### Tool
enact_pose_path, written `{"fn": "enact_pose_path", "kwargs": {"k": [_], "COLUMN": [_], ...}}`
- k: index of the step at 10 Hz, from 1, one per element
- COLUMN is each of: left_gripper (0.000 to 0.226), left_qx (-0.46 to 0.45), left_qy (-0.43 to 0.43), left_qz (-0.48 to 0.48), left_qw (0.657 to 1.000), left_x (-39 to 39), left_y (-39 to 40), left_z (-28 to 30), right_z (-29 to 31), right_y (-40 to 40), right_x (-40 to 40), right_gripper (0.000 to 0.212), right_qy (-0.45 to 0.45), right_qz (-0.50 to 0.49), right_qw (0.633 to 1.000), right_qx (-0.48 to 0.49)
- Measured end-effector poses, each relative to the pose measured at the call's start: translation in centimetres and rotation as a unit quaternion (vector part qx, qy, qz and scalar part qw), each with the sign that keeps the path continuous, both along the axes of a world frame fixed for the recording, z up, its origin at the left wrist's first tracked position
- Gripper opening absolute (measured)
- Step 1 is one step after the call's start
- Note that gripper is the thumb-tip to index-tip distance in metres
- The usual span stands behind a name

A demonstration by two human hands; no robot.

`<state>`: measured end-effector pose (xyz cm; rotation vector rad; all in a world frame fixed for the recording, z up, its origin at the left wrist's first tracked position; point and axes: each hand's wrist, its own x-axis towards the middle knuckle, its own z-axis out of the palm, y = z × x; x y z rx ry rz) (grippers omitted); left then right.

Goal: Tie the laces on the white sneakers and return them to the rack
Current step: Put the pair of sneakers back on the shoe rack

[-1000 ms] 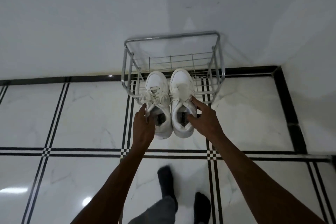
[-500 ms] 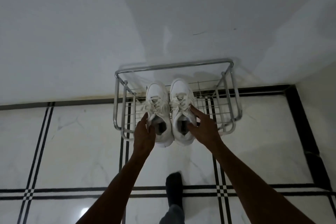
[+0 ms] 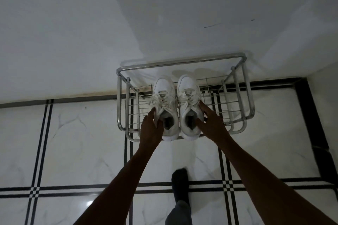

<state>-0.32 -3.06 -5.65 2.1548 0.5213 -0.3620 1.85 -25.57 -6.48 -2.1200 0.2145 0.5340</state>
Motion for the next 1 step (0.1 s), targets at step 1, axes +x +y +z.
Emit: {"fn": "enact_pose_path", "kwargs": {"k": [1], "left_gripper": [0.057], "left_qx": [0.024], "left_qy": [-0.021], "left_qz": [-0.007], "left_qw": [0.999], "left_x": [-0.05], "left_y": [-0.36], "left_z": [1.78], "right_z": [1.67], "right_y": [0.08], "right_x": [-0.11], "right_gripper": [0.075], "right_qy": [-0.041], "right_qz": [0.008], "right_qw": [0.998], "right_qx": [-0.049]}}
